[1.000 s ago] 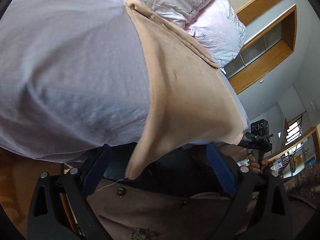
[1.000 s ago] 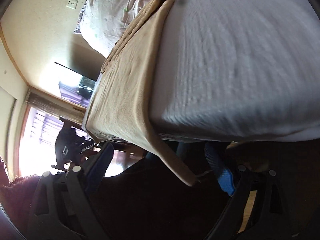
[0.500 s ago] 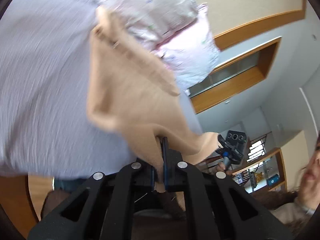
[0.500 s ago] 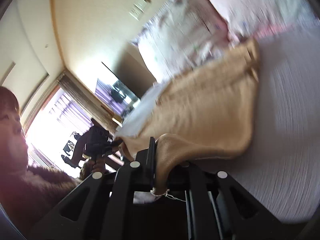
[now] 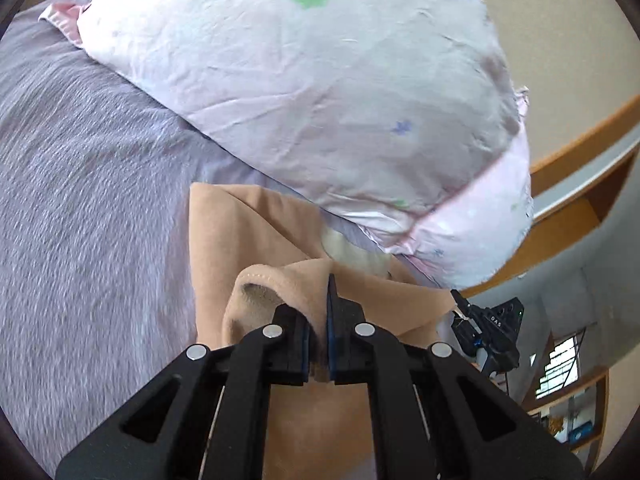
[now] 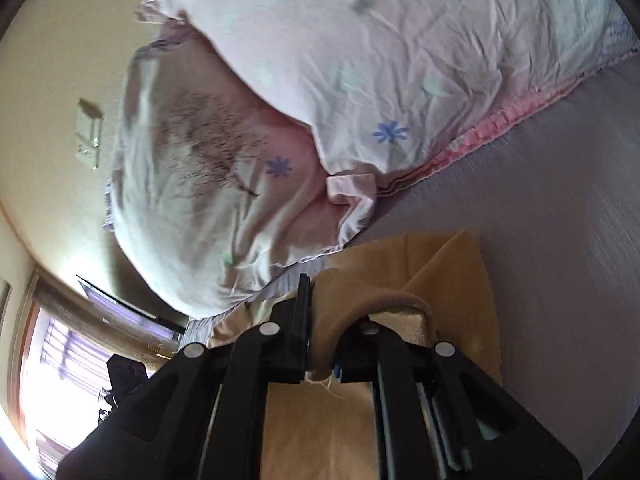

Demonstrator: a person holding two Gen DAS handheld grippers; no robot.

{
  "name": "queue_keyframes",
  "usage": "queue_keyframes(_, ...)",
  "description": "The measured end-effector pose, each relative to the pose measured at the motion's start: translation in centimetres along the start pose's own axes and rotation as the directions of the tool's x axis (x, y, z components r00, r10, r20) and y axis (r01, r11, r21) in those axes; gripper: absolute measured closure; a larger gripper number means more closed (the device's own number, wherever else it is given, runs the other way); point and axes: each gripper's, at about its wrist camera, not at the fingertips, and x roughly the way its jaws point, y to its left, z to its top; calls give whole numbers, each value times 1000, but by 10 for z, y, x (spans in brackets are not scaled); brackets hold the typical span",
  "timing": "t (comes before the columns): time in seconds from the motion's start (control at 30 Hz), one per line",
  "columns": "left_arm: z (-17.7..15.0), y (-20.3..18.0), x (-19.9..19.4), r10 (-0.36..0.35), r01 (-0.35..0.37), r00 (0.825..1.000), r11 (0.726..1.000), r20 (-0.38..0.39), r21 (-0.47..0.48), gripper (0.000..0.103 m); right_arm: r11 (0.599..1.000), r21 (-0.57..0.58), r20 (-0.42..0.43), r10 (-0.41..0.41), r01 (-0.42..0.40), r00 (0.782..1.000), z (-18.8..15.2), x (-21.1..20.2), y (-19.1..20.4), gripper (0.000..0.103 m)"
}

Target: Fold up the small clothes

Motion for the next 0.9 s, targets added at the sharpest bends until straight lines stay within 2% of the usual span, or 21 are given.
queue_keyframes(0.07, 9, 16, 8, -4, 5, 1000, 998, 6, -59, 98, 999, 35, -1, -19, 19, 1000, 5, 14, -9, 94)
queue_keyframes(0.1, 10, 24, 10, -4, 5, 1000, 996, 9, -87, 98, 998, 46, 3, -39, 39, 999, 6, 18, -13, 88)
queue_keyframes(0.17, 12, 38, 10, -33, 35, 999, 988, 16, -151, 98, 992, 74, 12, -102, 101, 995, 14, 25, -19, 54)
queue_keyframes(0.2, 14, 42, 11, -47, 50, 999, 983, 20, -174, 98, 989, 96, 15, -111, 109, 994, 17, 26, -23, 24)
queue_keyframes(0.23, 14, 45, 11, -60, 63, 998, 979, 21, -195, 98, 986, 116, 37, -121, 116, 992, 19, 25, -25, 13)
queue_keyframes(0.3, 14, 51, 10, -95, 101, 995, 964, 37, -245, 95, 984, 116, 56, -140, 133, 989, 23, 27, -28, 13)
queue_keyframes(0.37, 17, 55, 4, -97, 116, 992, 954, 80, -277, 82, 980, 116, 38, -166, 161, 985, 25, 32, -32, 13)
queue_keyframes(0.4, 19, 56, 0, -91, 116, 991, 953, 102, -281, 62, 980, 110, 42, -170, 165, 984, 24, 31, -31, 13)
queue_keyframes(0.43, 21, 53, -6, -75, 107, 990, 955, 122, -276, 33, 980, 90, 50, -180, 175, 982, 23, 28, -29, 13)
queue_keyframes(0.47, 21, 51, -16, -38, 75, 989, 960, 142, -268, 23, 980, 57, 67, -193, 190, 979, 19, 21, -22, 13)
queue_keyframes(0.5, 20, 49, -24, -13, 53, 988, 965, 155, -259, 20, 981, 22, 87, -194, 193, 977, 14, 15, -12, 14)
queue_keyframes(0.57, 16, 44, -28, -5, 33, 993, 972, 122, -234, 20, 974, -49, 114, -215, 221, 970, 7, 4, 3, 20)
queue_keyframes(0.63, 5, 40, -32, 13, 4, 997, 977, 77, -212, 20, 965, -92, 99, -236, 245, 967, 3, 0, 10, 34)
queue_keyframes(0.73, -14, 34, -33, 17, -17, 1000, 986, 1, -165, 21, 945, -134, 43, -296, 299, 954, 1, 14, 15, 50)
queue_keyframes(0.8, -28, 31, -29, 35, -41, 998, 991, -46, -130, 21, 925, -142, 7, -356, 353, 935, -2, 29, 15, 51)
queue_keyframes(0.9, -40, 24, -25, 65, -71, 995, 995, -78, -76, 21, 905, -122, -16, -412, 407, 911, -3, 46, 9, 53)
